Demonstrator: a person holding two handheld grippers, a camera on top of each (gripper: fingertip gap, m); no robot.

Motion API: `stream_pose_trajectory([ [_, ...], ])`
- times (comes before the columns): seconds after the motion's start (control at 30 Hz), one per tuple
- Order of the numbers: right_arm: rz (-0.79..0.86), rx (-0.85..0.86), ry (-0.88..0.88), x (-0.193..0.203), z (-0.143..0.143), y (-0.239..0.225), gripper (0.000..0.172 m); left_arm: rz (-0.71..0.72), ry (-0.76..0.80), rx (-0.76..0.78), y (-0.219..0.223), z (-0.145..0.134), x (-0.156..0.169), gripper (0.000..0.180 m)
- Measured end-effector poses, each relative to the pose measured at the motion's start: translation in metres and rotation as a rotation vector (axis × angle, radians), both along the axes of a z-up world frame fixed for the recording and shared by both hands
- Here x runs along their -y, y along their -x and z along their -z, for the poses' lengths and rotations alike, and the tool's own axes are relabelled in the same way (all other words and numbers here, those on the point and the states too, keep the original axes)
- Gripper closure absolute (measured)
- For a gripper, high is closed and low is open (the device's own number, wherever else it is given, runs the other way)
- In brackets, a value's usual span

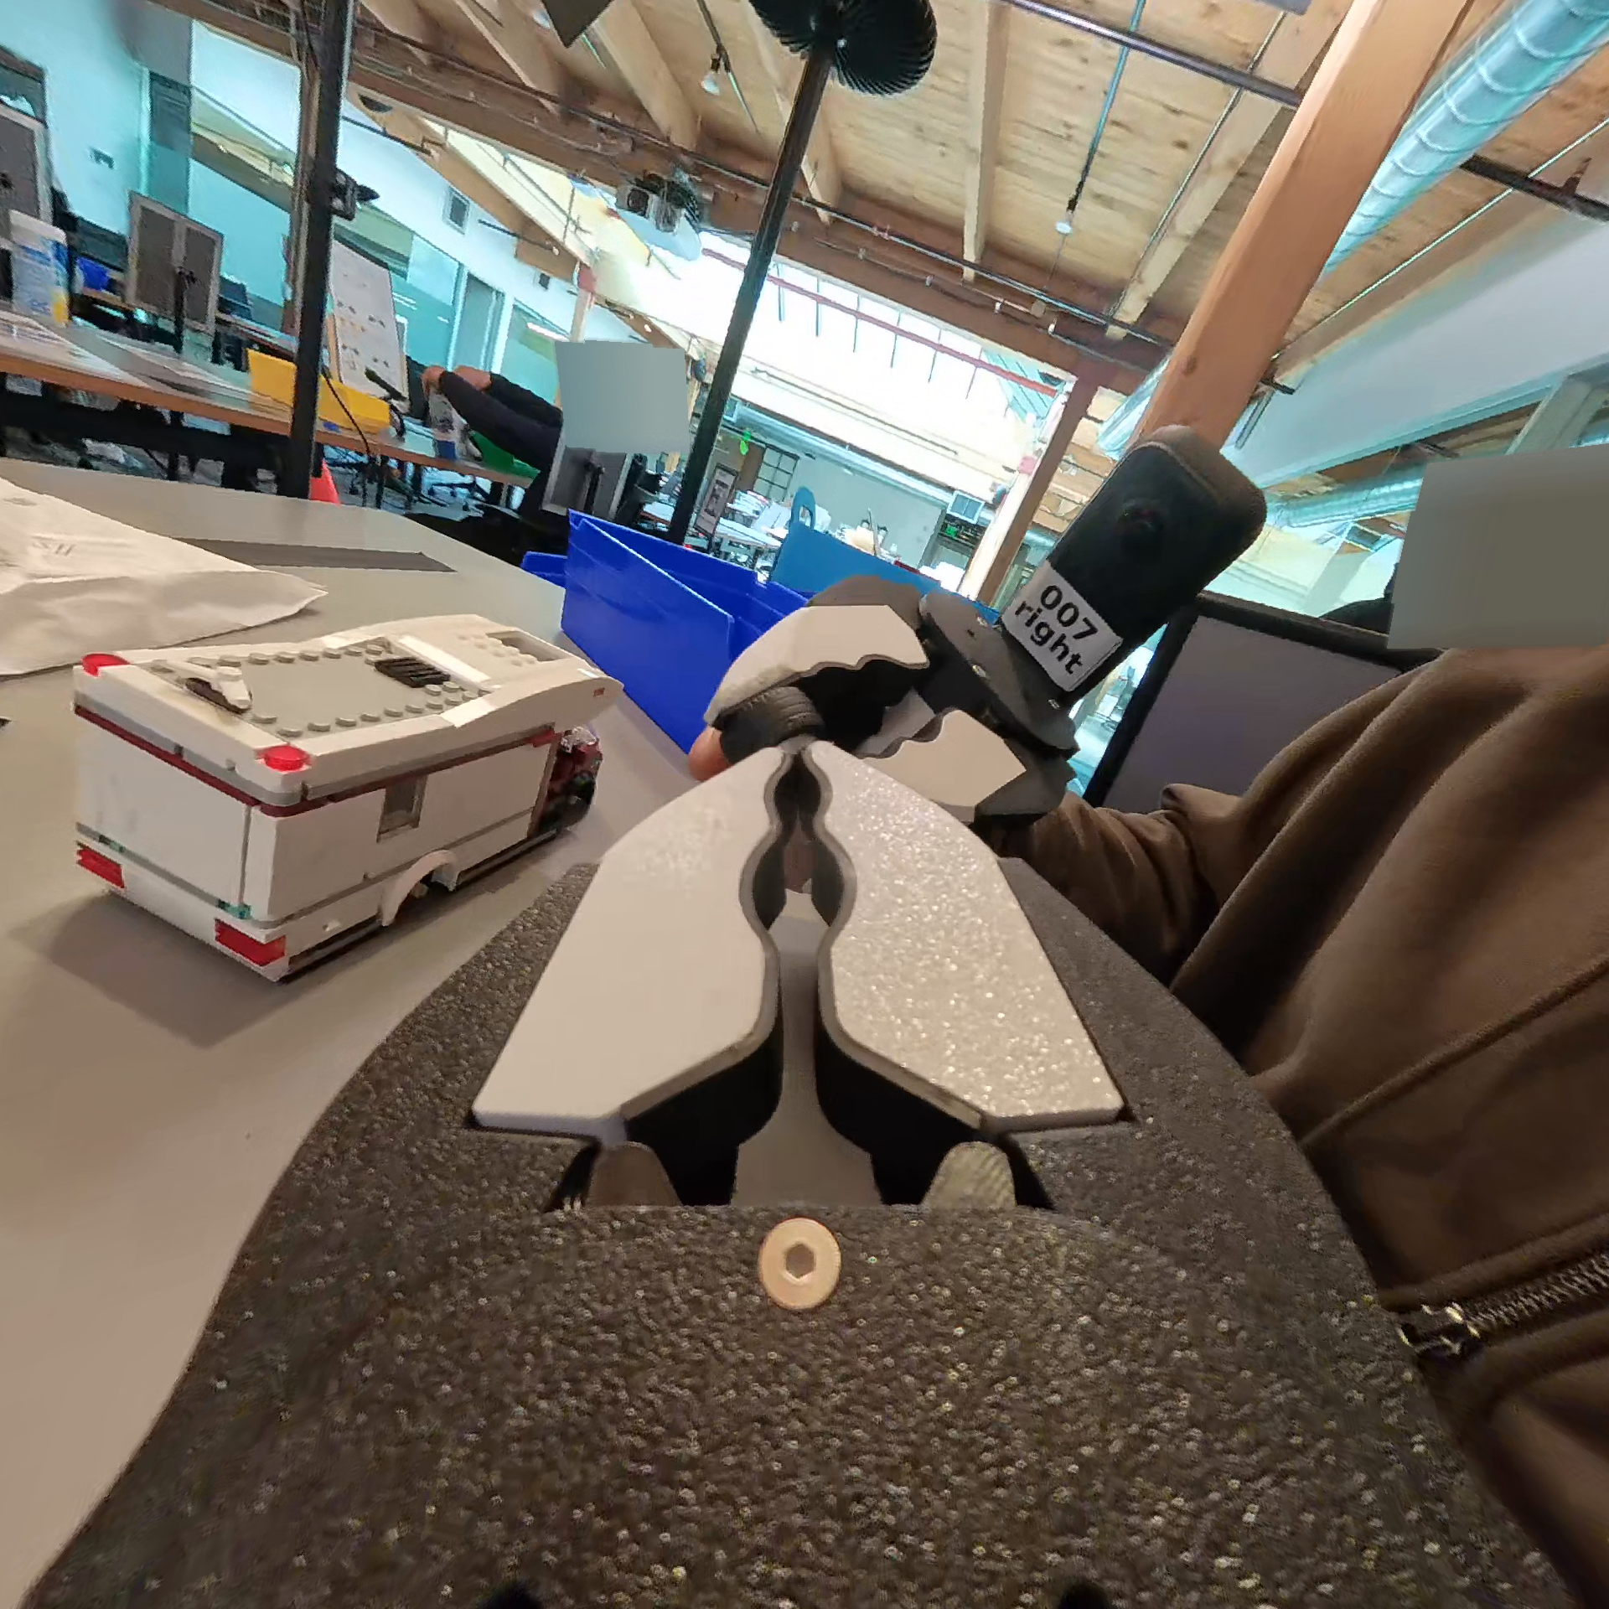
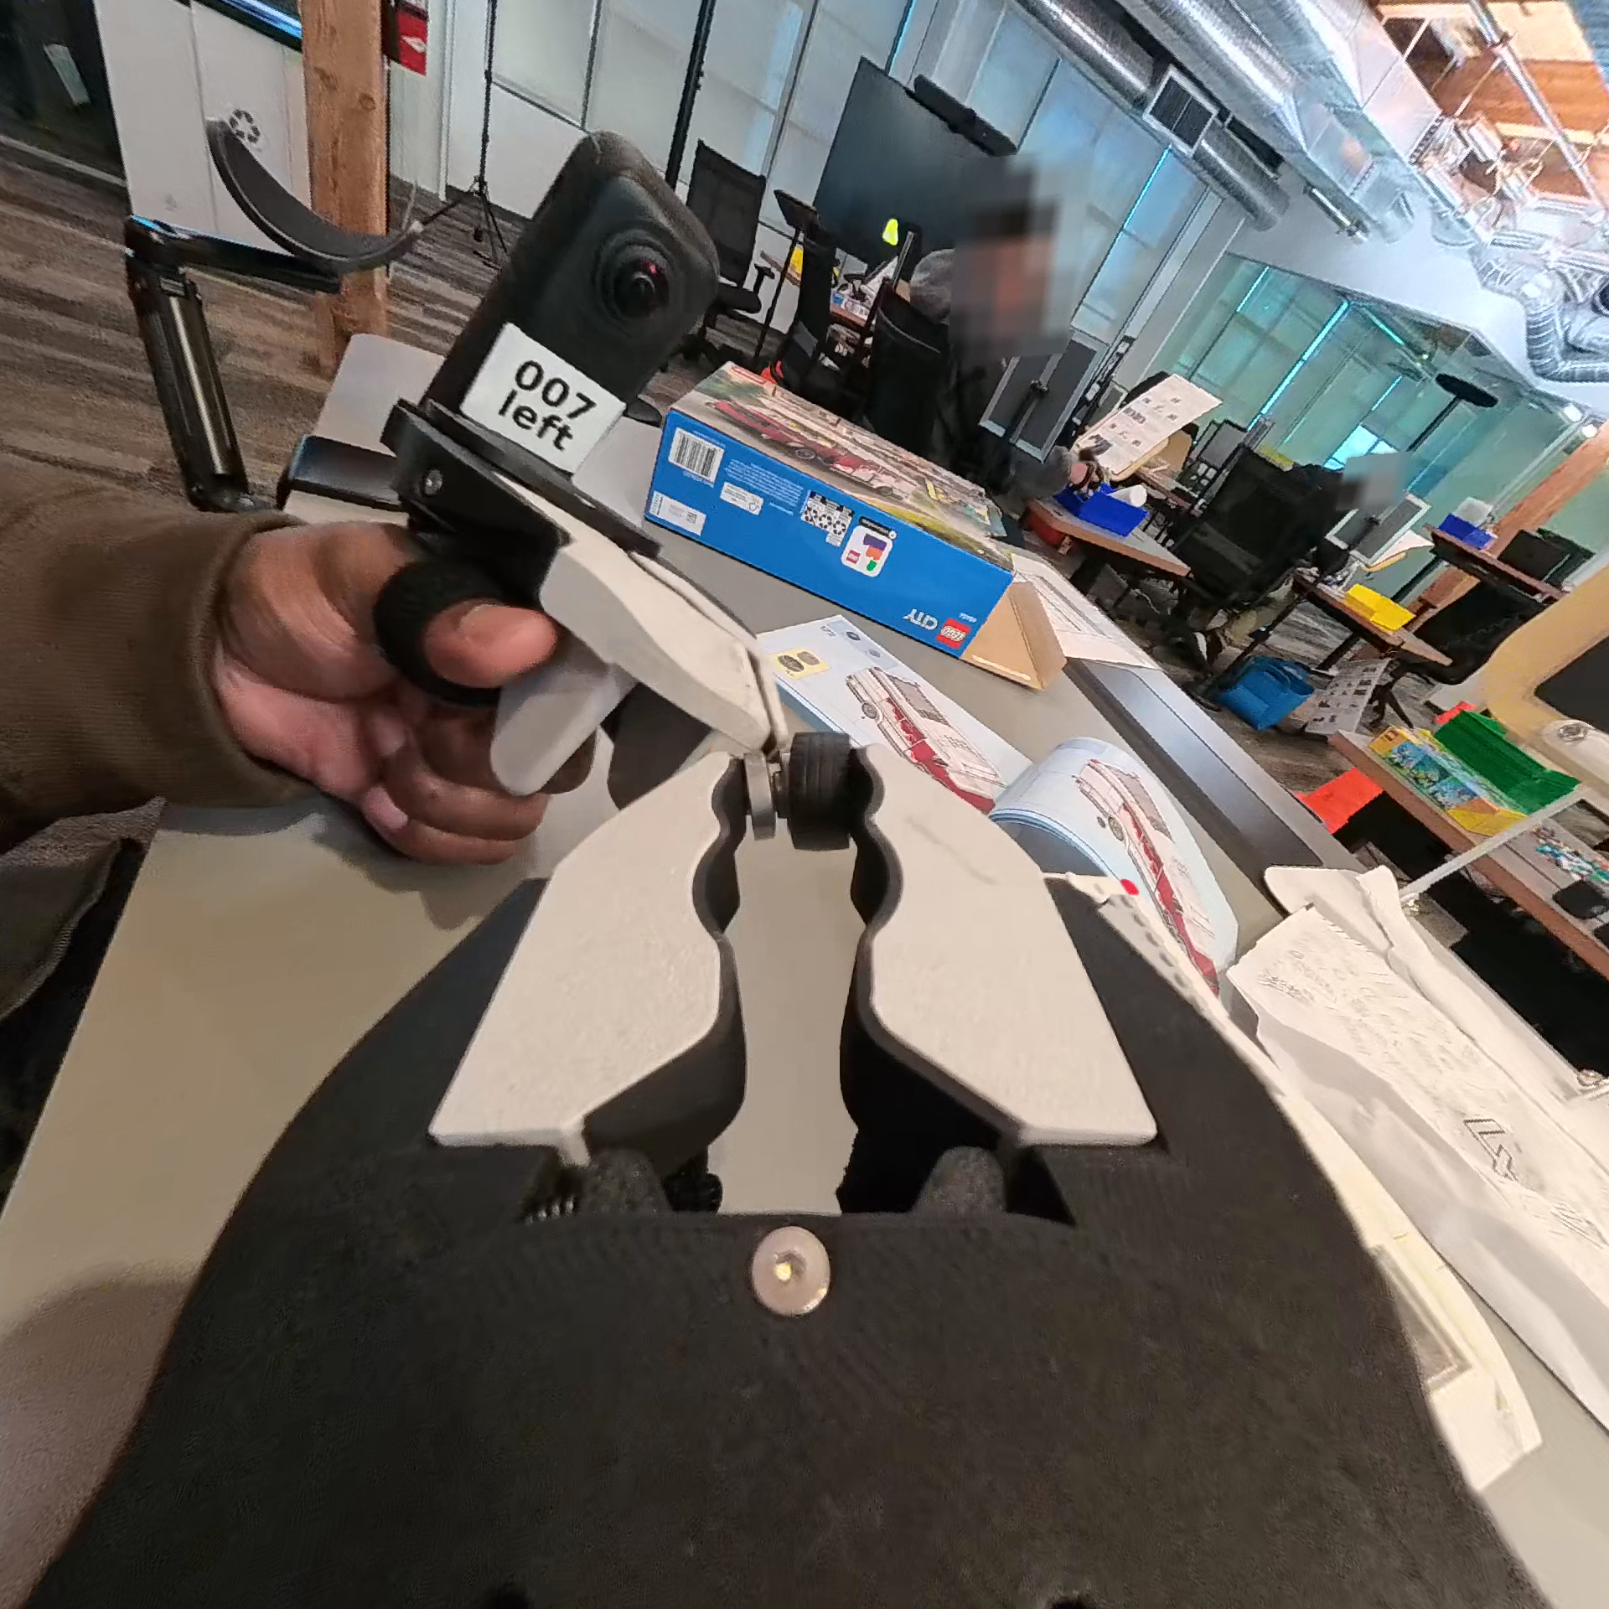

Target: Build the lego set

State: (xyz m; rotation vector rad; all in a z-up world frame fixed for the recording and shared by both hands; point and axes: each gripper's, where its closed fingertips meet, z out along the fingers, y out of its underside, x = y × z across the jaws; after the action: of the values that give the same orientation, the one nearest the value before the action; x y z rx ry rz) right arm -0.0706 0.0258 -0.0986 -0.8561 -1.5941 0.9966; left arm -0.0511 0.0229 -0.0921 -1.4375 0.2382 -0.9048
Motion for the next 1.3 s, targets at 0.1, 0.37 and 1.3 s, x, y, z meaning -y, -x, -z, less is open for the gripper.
stream_pose_trajectory([
  [0.1, -0.014, 0.008, 0.008, 0.002, 0.002, -0.001, 0.149, 0.024, 0.023, 0.001, -0.001, 0.002, 0.002, 0.180],
  [0.37, -0.050, 0.054, -0.012, 0.009, 0.011, -0.001, 0.149, 0.132, 0.024, -0.005, -0.017, 0.002, 0.008, 0.180],
  [1.3, -0.141, -0.074, 0.076, 0.018, -0.007, -0.010, 0.149, 0.260, 0.228, 0.438, -0.002, -0.002, 0.003, 0.154],
])
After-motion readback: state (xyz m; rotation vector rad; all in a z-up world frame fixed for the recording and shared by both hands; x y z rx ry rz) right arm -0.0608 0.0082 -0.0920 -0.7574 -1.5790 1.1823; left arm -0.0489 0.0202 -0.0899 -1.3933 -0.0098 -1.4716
